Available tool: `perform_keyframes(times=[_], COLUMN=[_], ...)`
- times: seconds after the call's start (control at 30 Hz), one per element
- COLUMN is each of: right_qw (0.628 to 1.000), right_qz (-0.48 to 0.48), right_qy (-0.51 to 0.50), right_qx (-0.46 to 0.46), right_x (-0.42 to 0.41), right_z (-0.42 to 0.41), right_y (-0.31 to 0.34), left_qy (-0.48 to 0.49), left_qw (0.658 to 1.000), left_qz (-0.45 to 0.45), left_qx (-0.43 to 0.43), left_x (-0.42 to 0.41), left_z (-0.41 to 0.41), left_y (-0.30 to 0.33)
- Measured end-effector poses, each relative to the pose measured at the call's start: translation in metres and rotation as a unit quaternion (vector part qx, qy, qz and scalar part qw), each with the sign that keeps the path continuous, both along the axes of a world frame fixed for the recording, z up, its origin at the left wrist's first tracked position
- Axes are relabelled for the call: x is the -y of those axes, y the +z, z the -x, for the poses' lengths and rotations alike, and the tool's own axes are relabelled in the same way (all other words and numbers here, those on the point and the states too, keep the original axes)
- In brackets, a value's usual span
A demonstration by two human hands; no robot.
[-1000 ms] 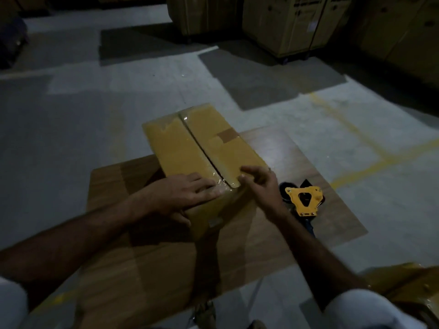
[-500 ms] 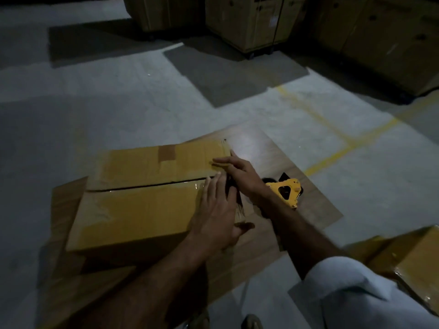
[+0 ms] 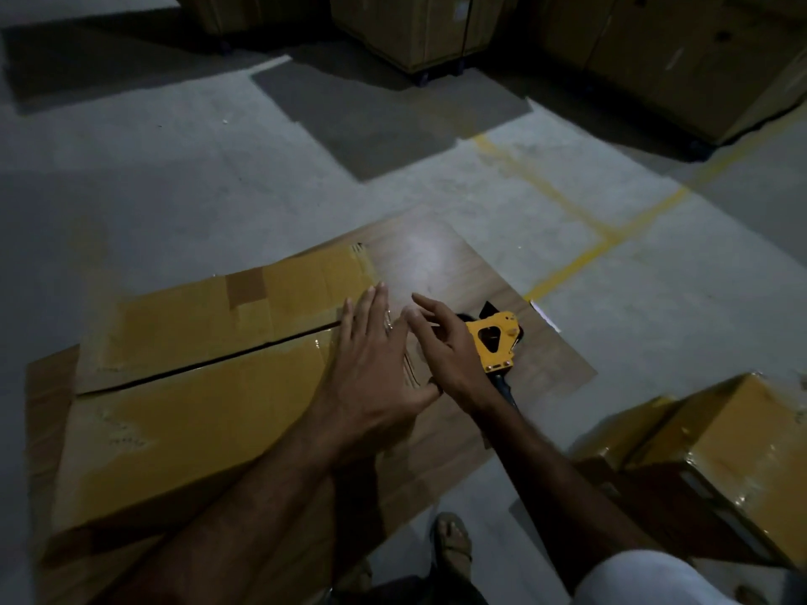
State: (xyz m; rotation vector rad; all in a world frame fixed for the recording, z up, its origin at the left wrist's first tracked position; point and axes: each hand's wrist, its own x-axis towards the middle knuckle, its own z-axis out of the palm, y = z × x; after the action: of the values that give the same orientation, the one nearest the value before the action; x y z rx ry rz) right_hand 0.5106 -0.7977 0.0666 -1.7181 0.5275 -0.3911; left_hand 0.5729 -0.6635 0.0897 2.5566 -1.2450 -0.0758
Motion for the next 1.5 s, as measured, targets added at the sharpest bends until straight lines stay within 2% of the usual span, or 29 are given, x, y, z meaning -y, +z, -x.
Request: perform_keyframes(times=[0.1, 0.2, 0.3, 0.37, 0.47, 0.57, 0.67, 0.7, 0.77, 0.87, 0.97, 1.13, 1.3, 1.33, 1.4, 1.5], right_qw=[0.991, 0.938, 0.88, 0.857, 0.851, 0.857, 0.862, 0.872, 0.915, 0.964, 0.984, 0.994, 0.99, 0.99, 0.989, 0.987], right_qz=[0.074, 0.183, 0.175, 0.158, 0.174, 0.119, 0.082, 0.087, 0.073, -0.045, -0.101, -0.078, -0.091, -0.092, -0.095, -0.088], right_qy=[-0.091, -0.197, -0.223, -0.2, -0.186, -0.191, -0.151, -0.136, -0.128, -0.114, -0.034, 0.061, 0.104, 0.104, 0.116, 0.133], right_qx=[-0.068, -0.218, -0.381, -0.447, -0.459, -0.464, -0.477, -0.463, -0.375, -0.236, -0.142, -0.042, -0.022, -0.022, -0.018, -0.035], right_x=[0.017, 0.034, 0.044, 0.046, 0.047, 0.054, 0.062, 0.064, 0.065, 0.066, 0.066, 0.053, 0.019, 0.013, 0.006, 0.001], right_z=[0.011, 0.025, 0.044, 0.05, 0.052, 0.051, 0.052, 0.051, 0.048, 0.039, 0.027, 0.006, -0.007, -0.008, -0.011, -0.014], right_y=[-0.017, -0.037, -0.06, -0.072, -0.081, -0.083, -0.083, -0.08, -0.07, -0.042, -0.001, 0.071, 0.091, 0.091, 0.089, 0.085], left_qy=[0.029, 0.058, 0.063, 0.061, 0.064, 0.064, 0.068, 0.069, 0.069, 0.095, 0.164, 0.217, 0.271, 0.275, 0.28, 0.237], left_qw=[0.999, 0.998, 0.998, 0.998, 0.997, 0.998, 0.997, 0.997, 0.995, 0.979, 0.921, 0.857, 0.719, 0.701, 0.7, 0.757], left_qz=[-0.008, -0.02, 0.006, 0.029, 0.029, 0.019, 0.03, 0.036, 0.057, 0.158, 0.306, 0.375, 0.48, 0.492, 0.502, 0.526], left_qx=[0.016, 0.006, -0.012, -0.017, -0.013, -0.013, -0.019, -0.023, -0.043, -0.086, -0.174, -0.279, -0.424, -0.436, -0.424, -0.307], left_x=[0.015, 0.032, 0.044, 0.048, 0.052, 0.055, 0.055, 0.054, 0.053, 0.05, 0.045, 0.043, 0.041, 0.037, 0.03, 0.018], left_z=[0.004, 0.009, 0.01, 0.007, 0.003, 0.002, 0.003, 0.003, 0.003, 0.0, -0.013, -0.047, -0.073, -0.076, -0.075, -0.069], left_y=[0.0, 0.003, 0.004, 0.004, 0.002, 0.001, 0.0, 0.001, 0.003, 0.008, 0.013, 0.021, 0.035, 0.037, 0.042, 0.055])
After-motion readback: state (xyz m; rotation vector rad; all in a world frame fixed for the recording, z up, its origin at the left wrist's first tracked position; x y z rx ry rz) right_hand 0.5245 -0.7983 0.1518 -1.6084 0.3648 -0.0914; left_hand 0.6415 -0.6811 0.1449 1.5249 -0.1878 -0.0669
